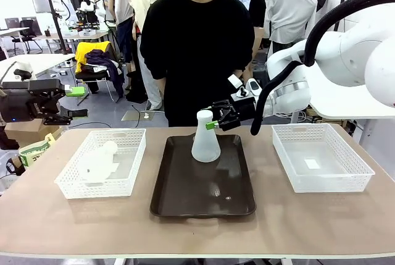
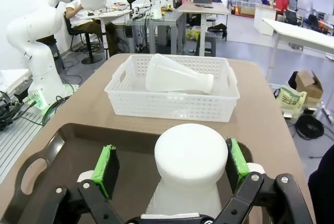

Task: Prepare the laboratory tools.
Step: Place the picked Big flask upright in the Handle tray as instructed by the person, then pick up the Big flask that the person points to.

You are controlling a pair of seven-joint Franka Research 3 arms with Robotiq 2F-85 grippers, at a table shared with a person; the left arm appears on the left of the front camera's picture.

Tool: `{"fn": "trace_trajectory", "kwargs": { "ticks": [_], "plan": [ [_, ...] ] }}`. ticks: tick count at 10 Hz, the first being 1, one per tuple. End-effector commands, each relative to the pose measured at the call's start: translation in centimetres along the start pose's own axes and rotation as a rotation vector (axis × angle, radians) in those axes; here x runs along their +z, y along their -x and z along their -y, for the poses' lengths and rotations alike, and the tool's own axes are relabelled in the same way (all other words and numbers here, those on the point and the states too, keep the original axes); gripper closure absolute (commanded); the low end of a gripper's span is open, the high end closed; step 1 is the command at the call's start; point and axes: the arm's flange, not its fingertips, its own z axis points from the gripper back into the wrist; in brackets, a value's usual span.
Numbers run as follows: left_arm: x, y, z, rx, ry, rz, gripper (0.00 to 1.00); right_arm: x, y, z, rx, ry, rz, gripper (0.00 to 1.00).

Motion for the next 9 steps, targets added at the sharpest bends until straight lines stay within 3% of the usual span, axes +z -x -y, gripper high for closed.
{"fn": "trace_trajectory", "kwargs": {
  "ticks": [1,2,9],
  "plan": [
    [-0.19,-0.04,-0.04,0.011,-0.005,0.007,0.00,0.25,0.07,-0.93,-0.083,0.051,-0.006,0.00],
    [-0.19,-0.04,-0.04,0.011,-0.005,0.007,0.00,0.00,0.00,0.00,0.000,0.000,0.000,0.00],
    [-0.19,-0.04,-0.04,0.011,-0.005,0.007,0.00,0.00,0.00,0.00,0.000,0.000,0.000,0.00]
  ]
}}
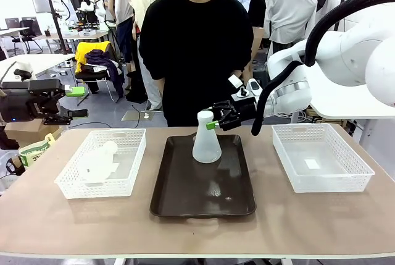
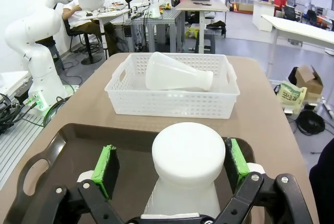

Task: Prepare the laboratory tools.
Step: Pick up the Big flask that the person points to.

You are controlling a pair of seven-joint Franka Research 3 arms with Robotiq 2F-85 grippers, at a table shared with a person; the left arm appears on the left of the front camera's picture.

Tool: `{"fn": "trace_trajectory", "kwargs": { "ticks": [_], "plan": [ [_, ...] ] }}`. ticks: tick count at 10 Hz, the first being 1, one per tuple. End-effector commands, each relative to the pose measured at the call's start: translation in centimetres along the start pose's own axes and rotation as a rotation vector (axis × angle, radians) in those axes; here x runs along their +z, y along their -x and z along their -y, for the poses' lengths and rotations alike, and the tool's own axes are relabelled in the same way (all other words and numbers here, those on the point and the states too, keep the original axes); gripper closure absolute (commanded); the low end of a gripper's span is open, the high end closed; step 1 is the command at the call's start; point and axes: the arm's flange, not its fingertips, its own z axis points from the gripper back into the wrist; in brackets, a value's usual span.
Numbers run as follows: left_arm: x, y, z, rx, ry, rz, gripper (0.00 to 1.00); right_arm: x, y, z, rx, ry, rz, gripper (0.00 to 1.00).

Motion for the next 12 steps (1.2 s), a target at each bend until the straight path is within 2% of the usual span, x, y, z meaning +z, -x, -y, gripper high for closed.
{"fn": "trace_trajectory", "kwargs": {
  "ticks": [1,6,9,11,12],
  "plan": [
    [-0.2,0.0,0.0,0.011,-0.005,0.007,0.00,-0.1,0.1,0.0,0.016,-0.004,0.005,0.00],
    [-0.2,0.0,0.0,0.011,-0.005,0.007,0.00,0.0,0.0,0.0,0.000,0.000,0.000,0.00],
    [-0.2,0.0,0.0,0.011,-0.005,0.007,0.00,4.0,0.1,-1.6,0.001,0.093,-0.016,0.00],
    [-0.2,0.0,0.0,0.011,-0.005,0.007,0.00,7.6,-0.4,-3.7,-0.060,0.171,-0.061,0.00],
    [-0.2,0.0,0.0,0.011,-0.005,0.007,0.00,9.9,-1.3,-5.4,-0.048,0.248,-0.081,0.00]
  ]
}}
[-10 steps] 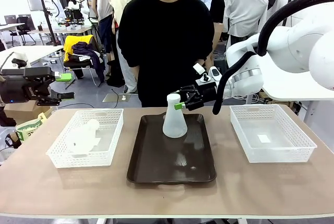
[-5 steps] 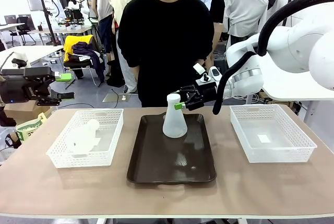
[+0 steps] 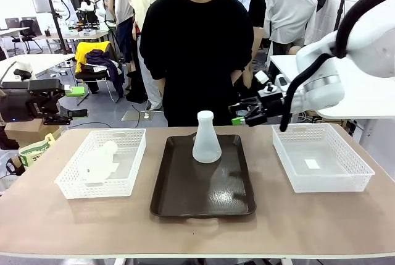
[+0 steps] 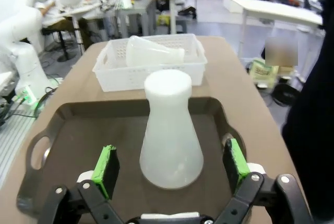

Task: Prepare the laboratory tools.
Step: Pick up the Big flask that the person points to.

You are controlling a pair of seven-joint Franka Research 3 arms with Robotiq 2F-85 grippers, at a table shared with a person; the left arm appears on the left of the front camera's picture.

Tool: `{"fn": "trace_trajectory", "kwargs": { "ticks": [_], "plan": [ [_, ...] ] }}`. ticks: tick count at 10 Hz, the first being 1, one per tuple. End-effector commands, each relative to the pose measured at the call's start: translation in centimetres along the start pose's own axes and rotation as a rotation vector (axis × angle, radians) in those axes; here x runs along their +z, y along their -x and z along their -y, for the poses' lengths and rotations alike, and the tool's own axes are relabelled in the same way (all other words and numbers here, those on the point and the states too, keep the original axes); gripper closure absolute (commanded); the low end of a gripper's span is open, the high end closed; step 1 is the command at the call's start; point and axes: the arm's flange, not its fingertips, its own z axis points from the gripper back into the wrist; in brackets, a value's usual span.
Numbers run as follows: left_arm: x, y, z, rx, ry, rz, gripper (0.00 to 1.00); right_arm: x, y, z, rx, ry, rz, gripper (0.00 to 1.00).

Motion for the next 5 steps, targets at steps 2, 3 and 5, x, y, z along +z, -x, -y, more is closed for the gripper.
{"fn": "trace_trajectory", "kwargs": {
  "ticks": [2,3,5],
  "plan": [
    [-0.2,0.0,0.0,0.011,-0.006,0.006,0.00,5.5,-2.8,-6.4,0.033,0.225,-0.029,0.00],
    [-0.2,0.0,0.0,0.011,-0.006,0.006,0.00,7.1,-3.4,-7.9,0.035,0.280,-0.032,0.00],
    [-0.2,0.0,0.0,0.011,-0.006,0.006,0.00,9.2,-4.1,-9.5,0.037,0.352,-0.034,0.00]
  ]
}}
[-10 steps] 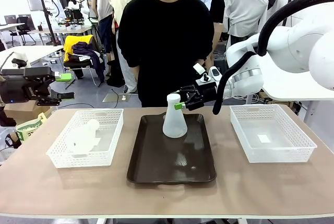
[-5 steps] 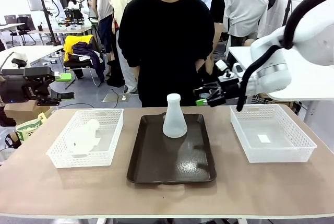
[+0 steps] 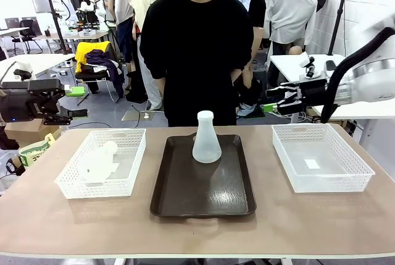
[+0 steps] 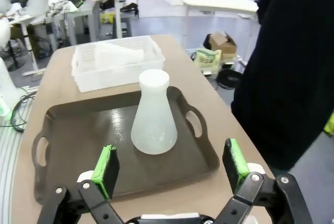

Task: Prepare the laboratory tools.
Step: Pick up the Big flask that the person points to.

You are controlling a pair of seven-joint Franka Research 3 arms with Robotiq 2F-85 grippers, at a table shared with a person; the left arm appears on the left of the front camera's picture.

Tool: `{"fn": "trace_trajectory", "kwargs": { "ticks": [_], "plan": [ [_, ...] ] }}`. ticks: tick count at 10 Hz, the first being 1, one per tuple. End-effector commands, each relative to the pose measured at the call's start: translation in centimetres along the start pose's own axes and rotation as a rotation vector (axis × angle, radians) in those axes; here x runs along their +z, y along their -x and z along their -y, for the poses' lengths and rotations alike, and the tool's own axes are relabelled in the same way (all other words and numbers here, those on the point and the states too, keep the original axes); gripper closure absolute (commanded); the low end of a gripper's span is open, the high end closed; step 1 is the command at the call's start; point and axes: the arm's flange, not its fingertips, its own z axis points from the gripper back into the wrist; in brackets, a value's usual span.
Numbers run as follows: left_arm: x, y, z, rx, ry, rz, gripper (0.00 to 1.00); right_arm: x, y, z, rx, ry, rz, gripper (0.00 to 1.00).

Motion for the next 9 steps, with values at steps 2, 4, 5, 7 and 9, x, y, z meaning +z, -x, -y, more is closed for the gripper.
{"fn": "trace_trajectory", "kwargs": {
  "ticks": [2,4,5,7,9],
  "plan": [
    [-0.2,0.0,0.0,0.010,-0.006,0.006,0.00,0.2,0.5,-1.3,0.010,0.063,0.027,0.00],
    [-0.2,0.0,0.0,0.010,-0.006,0.006,0.00,-0.4,1.0,-0.5,0.006,0.056,0.065,0.00],
    [-0.2,0.0,0.0,0.010,-0.006,0.006,0.00,0.9,-0.2,-1.0,-0.010,0.041,0.008,0.00],
    [-0.2,0.0,0.0,0.010,-0.006,0.006,0.00,0.9,-0.2,-1.0,-0.010,0.041,0.008,0.00],
    [-0.2,0.0,0.0,0.010,-0.006,0.006,0.00,0.9,-0.2,-1.0,-0.010,0.041,0.008,0.00]
  ]
}}
